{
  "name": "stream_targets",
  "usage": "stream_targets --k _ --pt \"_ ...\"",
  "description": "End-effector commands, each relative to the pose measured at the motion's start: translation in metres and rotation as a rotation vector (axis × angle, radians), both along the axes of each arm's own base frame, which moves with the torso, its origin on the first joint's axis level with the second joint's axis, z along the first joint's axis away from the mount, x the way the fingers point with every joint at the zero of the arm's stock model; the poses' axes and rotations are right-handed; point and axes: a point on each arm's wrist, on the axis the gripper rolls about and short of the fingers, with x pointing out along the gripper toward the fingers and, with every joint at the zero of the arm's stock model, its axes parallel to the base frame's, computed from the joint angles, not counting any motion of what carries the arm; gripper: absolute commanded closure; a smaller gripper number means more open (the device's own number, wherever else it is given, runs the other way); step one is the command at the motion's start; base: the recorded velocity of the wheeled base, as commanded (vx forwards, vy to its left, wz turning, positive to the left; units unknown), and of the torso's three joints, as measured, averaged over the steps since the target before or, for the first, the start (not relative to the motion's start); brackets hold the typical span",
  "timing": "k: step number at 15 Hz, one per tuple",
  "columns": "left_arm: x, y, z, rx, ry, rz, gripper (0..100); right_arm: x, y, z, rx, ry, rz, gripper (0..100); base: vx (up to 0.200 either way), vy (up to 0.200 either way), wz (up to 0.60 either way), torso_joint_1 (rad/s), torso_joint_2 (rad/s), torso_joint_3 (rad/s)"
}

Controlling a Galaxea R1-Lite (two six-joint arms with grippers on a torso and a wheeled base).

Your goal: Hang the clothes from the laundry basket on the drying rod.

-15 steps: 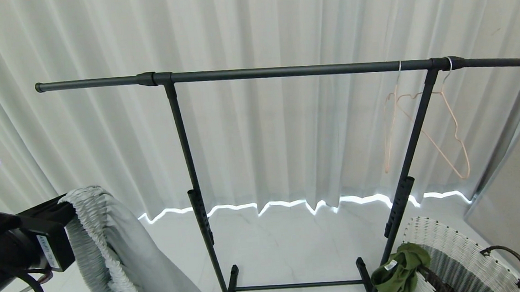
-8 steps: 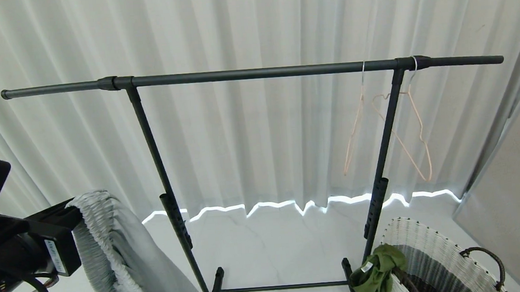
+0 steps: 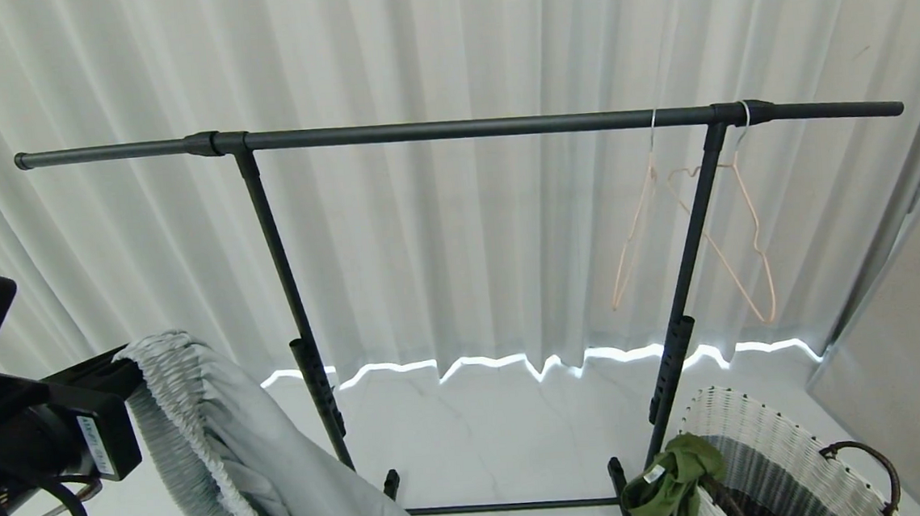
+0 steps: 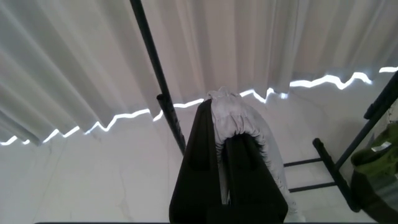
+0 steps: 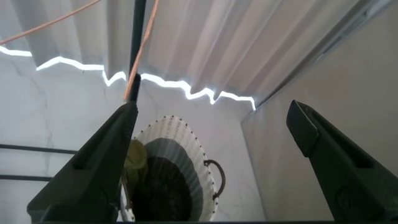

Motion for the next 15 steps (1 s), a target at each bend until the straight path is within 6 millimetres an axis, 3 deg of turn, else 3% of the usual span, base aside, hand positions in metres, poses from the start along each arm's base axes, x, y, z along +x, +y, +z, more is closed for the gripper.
stream_targets --k 1,9,13,15 --pt "0.000 0.000 0.000 0.000 0.002 0.000 100 0.000 0.000 0.000 0.000 -0.001 0.000 0 0.200 0.000 0.00 0.002 0.00 0.007" --pt "0.000 0.000 -0.002 0.002 0.006 0.000 100 0.003 0.002 -0.003 0.001 0.017 0.015 0 0.200 0.000 0.00 0.000 0.00 0.003" --pt "-0.001 0.000 -0.002 0.000 0.005 -0.001 100 0.016 0.008 -0.011 0.013 0.066 0.055 0 0.000 0.000 0.00 0.000 0.00 0.000" --pt "-0.002 0.000 -0.002 -0.001 0.002 -0.001 100 0.033 0.020 -0.022 0.065 0.134 0.101 0 0.000 0.000 0.00 0.000 0.00 0.000"
